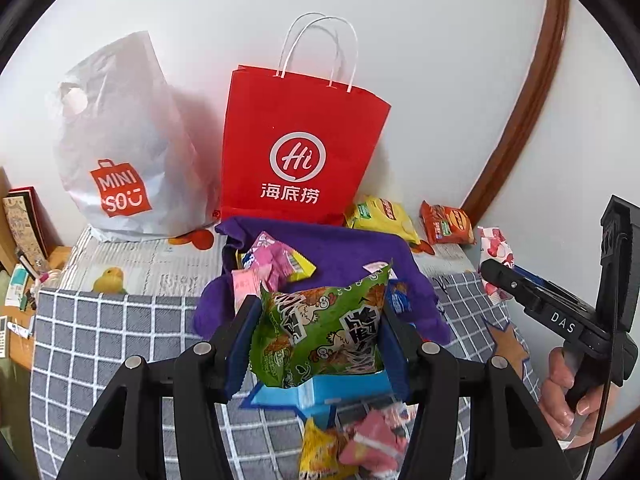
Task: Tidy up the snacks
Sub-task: 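Lift both held packets and carry them toward the purple towel, then lower both packets onto the purple towel and open both tools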
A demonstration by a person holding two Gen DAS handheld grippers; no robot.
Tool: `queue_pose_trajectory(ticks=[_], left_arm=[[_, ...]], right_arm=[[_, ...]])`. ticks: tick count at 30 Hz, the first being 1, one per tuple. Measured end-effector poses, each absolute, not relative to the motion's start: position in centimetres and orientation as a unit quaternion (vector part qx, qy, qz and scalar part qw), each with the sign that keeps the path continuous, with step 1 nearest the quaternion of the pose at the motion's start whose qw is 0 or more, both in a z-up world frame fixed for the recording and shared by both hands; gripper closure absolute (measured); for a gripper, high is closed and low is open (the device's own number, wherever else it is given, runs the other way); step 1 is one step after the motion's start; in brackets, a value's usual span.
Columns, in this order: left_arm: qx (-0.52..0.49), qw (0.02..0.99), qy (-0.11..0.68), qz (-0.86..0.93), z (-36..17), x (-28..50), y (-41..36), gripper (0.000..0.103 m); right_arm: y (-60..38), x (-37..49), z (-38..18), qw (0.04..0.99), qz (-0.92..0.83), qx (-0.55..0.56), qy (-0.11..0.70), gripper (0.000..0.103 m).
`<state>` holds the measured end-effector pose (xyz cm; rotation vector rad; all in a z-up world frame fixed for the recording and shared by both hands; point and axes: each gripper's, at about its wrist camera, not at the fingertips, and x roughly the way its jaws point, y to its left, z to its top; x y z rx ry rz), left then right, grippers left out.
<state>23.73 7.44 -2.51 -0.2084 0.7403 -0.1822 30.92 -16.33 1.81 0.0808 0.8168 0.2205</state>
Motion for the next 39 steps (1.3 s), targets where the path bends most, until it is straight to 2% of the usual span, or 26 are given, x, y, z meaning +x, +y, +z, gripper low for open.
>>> queue_pose_trajectory(ticks=[18, 23, 26, 39], left_arm=[[-0.131, 0.918, 0.365, -0.083, -3.0, 34.0, 7.0, 0.049], [-0.149, 0.912, 0.374, -0.079, -4.8, 35.5, 8.0, 0.049], [-0.152, 0.911, 0.377, -0.075, -5.9, 35.9, 8.4, 0.049], [-0.179, 0.899, 0.392, -0.076, -7.5, 37.1, 10.7, 0.049]], right_arm=[[-15.4, 41.7, -1.7, 0.898, 0.109, 0.034, 0.426, 0.05], [-15.2, 42.9, -5.1, 0.887, 0.132, 0.044, 0.44, 0.05], [-14.9, 44.3, -7.7, 0.87, 0.122, 0.031, 0.476, 0.05], [-13.4, 45.5, -13.3, 0.825, 0.132, -0.016, 0.549, 0.05]])
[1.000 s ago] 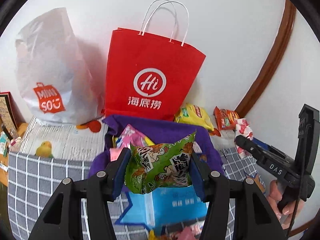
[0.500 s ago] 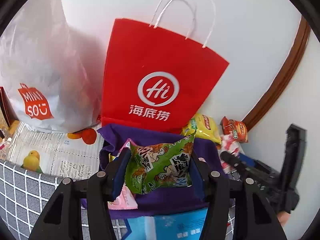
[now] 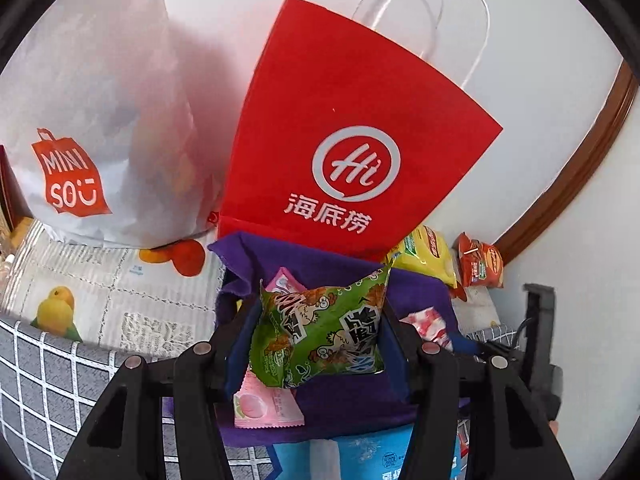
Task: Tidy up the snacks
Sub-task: 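Lower both packets onto the purple towel and open both tools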
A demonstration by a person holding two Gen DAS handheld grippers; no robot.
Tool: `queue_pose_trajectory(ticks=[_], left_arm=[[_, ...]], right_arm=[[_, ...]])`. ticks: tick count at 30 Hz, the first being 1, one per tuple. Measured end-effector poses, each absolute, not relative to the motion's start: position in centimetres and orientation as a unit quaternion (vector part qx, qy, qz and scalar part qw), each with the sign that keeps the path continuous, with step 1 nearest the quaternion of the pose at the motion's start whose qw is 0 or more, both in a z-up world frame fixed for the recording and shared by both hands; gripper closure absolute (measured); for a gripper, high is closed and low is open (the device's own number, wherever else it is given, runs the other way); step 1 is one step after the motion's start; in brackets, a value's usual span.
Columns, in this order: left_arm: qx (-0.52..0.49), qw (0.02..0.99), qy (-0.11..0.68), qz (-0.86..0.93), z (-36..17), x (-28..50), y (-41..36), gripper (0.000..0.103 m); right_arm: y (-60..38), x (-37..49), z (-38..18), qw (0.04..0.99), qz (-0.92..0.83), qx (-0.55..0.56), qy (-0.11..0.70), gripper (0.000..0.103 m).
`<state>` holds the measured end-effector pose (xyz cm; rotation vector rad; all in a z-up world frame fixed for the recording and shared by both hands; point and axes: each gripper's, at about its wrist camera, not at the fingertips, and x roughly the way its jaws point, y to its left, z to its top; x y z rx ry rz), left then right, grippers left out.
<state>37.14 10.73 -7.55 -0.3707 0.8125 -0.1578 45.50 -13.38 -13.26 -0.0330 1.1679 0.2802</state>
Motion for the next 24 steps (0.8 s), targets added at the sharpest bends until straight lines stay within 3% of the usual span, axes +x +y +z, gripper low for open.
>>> queue_pose_trajectory(ticks=[10, 24], left_arm=[[-0.169, 0.884, 0.425, -0.098, -9.3, 38.1, 9.0, 0.049], [-0.15, 0.851, 0.488, -0.123, -13.4, 39.1, 4.9, 0.048]], right_arm=[[-12.4, 45.8, -14.7, 0.815, 0.119, -0.025, 0.567, 0.043], [-16.1, 43.2, -5.5, 0.88, 0.112, 0.027, 0.46, 0.037]])
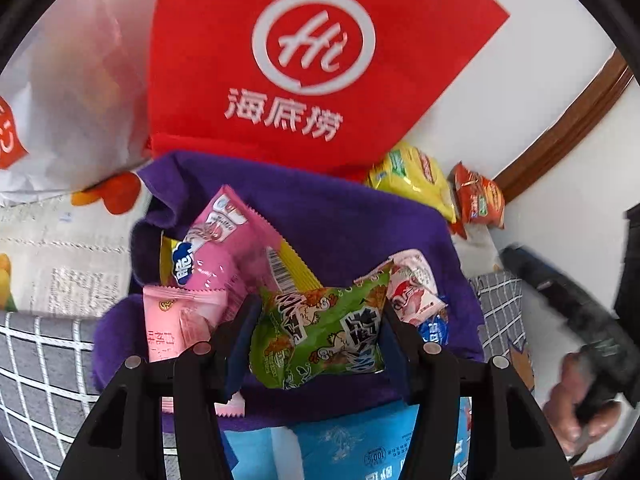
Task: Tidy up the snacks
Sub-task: 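Lower both packets onto the purple towel and open both tools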
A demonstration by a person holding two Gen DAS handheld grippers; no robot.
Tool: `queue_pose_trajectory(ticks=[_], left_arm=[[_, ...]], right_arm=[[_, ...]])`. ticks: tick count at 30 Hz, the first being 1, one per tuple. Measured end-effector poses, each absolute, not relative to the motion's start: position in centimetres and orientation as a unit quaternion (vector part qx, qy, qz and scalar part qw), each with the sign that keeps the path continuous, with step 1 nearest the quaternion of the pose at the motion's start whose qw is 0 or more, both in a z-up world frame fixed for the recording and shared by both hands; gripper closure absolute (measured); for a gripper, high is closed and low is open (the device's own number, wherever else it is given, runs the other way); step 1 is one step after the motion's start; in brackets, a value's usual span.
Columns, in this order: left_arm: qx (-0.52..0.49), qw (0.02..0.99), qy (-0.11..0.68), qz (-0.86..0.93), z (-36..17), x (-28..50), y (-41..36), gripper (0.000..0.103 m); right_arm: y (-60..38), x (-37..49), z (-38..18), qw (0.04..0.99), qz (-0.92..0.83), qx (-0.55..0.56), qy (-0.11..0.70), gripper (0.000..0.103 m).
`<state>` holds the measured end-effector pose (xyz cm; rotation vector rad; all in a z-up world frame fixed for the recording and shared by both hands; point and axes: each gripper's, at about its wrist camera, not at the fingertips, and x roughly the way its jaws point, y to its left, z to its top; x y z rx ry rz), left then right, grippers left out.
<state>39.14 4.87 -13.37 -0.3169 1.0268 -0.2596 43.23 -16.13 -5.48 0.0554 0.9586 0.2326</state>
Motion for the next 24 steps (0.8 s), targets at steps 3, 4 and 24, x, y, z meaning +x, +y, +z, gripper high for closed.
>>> queue_pose_trajectory(ticks=[3, 4, 24], left_arm=[[-0.141, 0.848, 0.496, -0.125, -14.1, 39.3, 4.1, 0.048], [-0.141, 0.848, 0.496, -0.124, -14.2, 39.3, 4.1, 0.048], [-0.149, 0.847, 0.495, -0.121, -13.9, 39.3, 4.3, 0.033]], right_arm=[[-16.6, 43.0, -4.8, 0.888, 0.117, 0.047, 0.443, 0.034], [-16.5, 43.0, -4.8, 0.888, 0.119, 0.049, 0.442, 0.034], [-17.1, 41.9, -3.0, 0.909, 0.08, 0.02, 0.409, 0.034]])
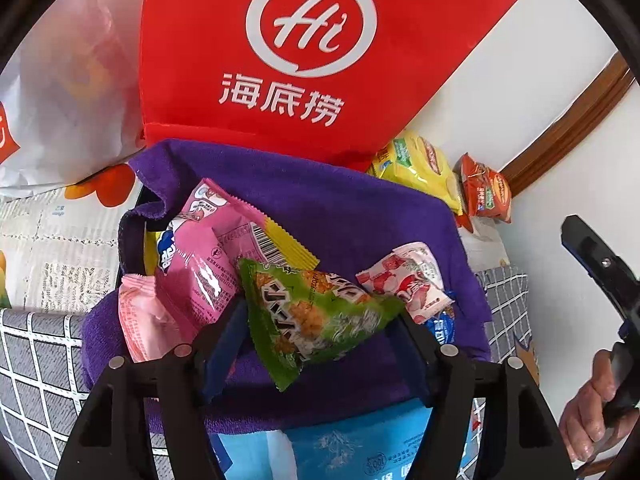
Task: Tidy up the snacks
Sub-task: 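Lower both packets onto the purple towel and open both tools, then move both open tools back toward the remaining snacks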
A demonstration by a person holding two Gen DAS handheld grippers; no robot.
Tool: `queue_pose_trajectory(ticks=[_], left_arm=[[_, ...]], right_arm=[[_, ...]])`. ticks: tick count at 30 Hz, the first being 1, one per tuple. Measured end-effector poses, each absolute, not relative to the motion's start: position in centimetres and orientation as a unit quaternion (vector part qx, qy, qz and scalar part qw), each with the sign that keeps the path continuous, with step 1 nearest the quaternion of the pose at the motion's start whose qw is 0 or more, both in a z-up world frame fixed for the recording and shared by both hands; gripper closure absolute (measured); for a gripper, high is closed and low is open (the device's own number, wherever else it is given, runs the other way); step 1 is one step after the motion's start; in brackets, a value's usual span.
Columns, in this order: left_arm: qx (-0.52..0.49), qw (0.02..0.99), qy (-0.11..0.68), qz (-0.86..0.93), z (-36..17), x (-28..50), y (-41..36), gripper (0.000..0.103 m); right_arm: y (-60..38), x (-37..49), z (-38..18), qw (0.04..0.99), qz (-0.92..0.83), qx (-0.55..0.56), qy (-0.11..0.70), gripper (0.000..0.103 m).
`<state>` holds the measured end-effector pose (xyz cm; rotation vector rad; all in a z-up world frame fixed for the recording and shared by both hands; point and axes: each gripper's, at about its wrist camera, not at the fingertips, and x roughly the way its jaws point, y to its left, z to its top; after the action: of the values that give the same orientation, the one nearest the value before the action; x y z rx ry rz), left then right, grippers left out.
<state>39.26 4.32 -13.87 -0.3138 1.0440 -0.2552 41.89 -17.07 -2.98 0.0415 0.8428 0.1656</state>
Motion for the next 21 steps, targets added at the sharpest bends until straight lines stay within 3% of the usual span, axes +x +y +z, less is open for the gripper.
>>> queue_pose_trajectory(ticks=[21], left_arm=[[-0.158, 0.868, 0.45, -0.135, -9.9, 37.6, 5.9, 0.03]], right_arm=[[-16.4, 41.1, -2.0, 0.926, 0.063, 0.009, 0.373, 0.034]])
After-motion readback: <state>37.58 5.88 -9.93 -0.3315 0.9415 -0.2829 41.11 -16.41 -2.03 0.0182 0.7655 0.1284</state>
